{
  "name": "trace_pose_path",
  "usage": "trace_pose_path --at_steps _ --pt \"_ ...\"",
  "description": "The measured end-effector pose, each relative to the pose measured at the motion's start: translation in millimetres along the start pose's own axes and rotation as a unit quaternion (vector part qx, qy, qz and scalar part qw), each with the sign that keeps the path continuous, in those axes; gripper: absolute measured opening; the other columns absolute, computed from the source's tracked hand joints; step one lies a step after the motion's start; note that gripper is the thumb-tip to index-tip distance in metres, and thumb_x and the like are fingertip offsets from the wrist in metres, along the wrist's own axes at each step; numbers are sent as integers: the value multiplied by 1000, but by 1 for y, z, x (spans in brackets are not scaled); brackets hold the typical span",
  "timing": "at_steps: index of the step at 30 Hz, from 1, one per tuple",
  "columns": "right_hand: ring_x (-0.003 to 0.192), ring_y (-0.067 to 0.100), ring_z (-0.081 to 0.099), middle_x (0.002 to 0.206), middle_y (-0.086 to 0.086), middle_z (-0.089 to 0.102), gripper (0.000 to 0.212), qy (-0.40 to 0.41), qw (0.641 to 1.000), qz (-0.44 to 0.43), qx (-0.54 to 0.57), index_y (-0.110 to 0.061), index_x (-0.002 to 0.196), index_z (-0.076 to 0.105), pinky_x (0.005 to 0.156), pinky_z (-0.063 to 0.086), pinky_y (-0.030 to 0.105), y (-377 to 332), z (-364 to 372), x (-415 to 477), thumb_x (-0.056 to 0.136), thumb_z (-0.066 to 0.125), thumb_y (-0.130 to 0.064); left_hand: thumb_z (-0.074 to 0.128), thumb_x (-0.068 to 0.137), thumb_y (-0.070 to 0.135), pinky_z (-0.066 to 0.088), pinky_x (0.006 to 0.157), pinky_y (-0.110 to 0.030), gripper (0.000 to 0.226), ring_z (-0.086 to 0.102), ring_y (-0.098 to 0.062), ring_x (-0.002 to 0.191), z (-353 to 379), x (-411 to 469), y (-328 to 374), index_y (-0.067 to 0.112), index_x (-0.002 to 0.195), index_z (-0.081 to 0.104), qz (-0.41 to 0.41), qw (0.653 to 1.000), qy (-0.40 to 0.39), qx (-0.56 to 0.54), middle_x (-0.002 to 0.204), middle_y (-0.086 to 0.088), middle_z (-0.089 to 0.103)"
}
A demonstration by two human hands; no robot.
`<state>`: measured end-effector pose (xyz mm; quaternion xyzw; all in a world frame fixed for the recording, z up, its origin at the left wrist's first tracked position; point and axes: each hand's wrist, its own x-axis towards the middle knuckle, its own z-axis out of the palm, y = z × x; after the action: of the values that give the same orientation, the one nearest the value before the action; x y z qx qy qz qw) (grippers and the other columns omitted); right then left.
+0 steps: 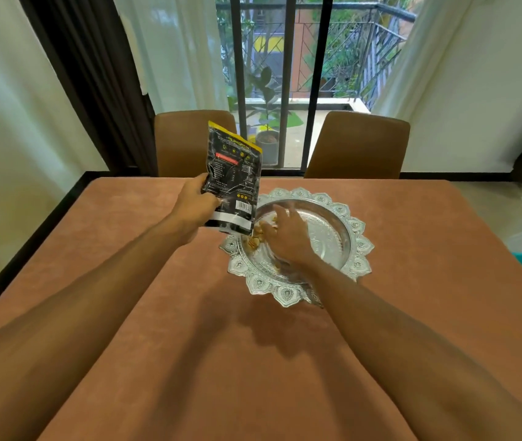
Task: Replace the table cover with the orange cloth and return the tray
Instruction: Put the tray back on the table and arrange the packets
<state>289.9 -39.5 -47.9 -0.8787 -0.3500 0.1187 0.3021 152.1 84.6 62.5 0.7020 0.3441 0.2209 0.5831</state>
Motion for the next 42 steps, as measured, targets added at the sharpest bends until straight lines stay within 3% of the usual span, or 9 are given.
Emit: trace_pose_path --at_steps 3,10,15,20,23,26,31,37,42 --pt "128 24 48 138 4 55 45 46 998 -36 33 -23 124 63 110 38 47 -22 14 1 95 45 -52 42 89 -17 55 57 -31 49 67 -20 84 -7 6 -2 28 96 61 -1 1000 -2 -5 95 0 69" --pt "101 29 59 117 13 62 27 -67 985 -159 -3 -3 117 66 84 45 33 -21 7 -25 98 50 -14 46 87 -17 53 69 -30 42 65 -15 83 -8 18 -2 18 103 62 61 998 -23 26 92 0 68" --pt "103 14 65 113 0 74 22 -132 976 -168 34 -15 110 78 93 50 33 -9 -21 -37 95 61 -14 46 88 -16 51 58 -20 42 65 -10 79 3 16 -4 18 107 62 87 995 -39 43 91 2 69" --pt "123 25 55 132 9 60 35 -60 996 -52 28 -14 127 67 103 44 37 -13 -29 -40 103 50 -34 49 88 -10 51 76 -33 46 65 -21 98 16 26 -6 19 122 62 129 982 -68 116 107 -2 70" --pt "115 37 53 107 15 55 38 -119 987 -89 -61 -3 113 66 95 43 40 -20 -19 -60 106 39 -29 50 88 -4 51 79 -28 54 63 -21 105 34 29 -2 20 135 59 189 953 -101 214 118 -1 68" --pt "114 38 50 115 23 60 32 -103 986 -114 -64 2 116 67 97 40 45 -26 -8 -78 104 40 -11 51 86 -7 43 74 -14 55 61 -16 98 56 22 2 21 131 63 286 899 -165 286 104 7 66" --pt "103 43 56 114 24 61 39 -47 993 -100 -39 -3 107 64 89 47 47 -18 5 -78 100 39 -31 68 79 10 45 75 -32 53 61 -25 96 71 24 -16 30 128 65 350 795 -249 429 108 -3 71" --pt "114 46 50 132 25 52 42 -75 986 -122 -85 -4 127 57 99 43 50 -21 10 -69 105 39 -36 68 75 7 55 81 -44 56 65 -22 104 66 38 -21 32 125 69 346 801 -252 418 117 3 72" --pt "104 42 53 119 25 59 41 -92 978 -180 -54 -2 128 61 91 47 50 -12 13 -72 102 42 -27 71 76 -4 43 102 -39 64 49 -25 130 70 37 -35 29 131 65 325 783 -264 461 138 -5 60"
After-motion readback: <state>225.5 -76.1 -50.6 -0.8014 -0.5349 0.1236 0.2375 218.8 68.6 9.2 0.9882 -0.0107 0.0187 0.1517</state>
